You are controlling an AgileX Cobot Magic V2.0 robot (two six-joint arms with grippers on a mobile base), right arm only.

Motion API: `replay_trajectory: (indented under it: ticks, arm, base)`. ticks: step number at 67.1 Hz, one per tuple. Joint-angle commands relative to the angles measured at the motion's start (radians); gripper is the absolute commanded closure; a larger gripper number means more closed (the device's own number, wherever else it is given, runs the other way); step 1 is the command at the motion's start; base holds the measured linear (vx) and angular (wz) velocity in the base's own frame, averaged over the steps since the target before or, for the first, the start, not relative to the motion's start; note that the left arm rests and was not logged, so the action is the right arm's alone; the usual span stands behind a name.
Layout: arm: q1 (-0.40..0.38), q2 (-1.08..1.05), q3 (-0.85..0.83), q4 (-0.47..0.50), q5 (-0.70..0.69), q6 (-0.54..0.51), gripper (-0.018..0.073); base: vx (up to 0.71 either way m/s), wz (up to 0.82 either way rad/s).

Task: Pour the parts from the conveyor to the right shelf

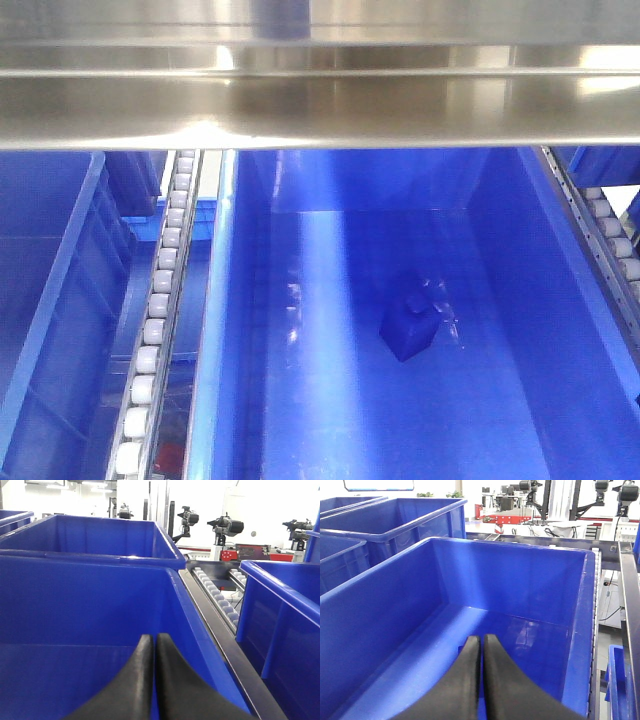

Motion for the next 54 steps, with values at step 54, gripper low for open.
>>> replay_trajectory:
  ticks: [54]
  arm:
    - [-0.420, -0.048, 0.275, -0.099, -0.422, 0.080, 0.0568]
  base:
    - [0.00, 0.00]
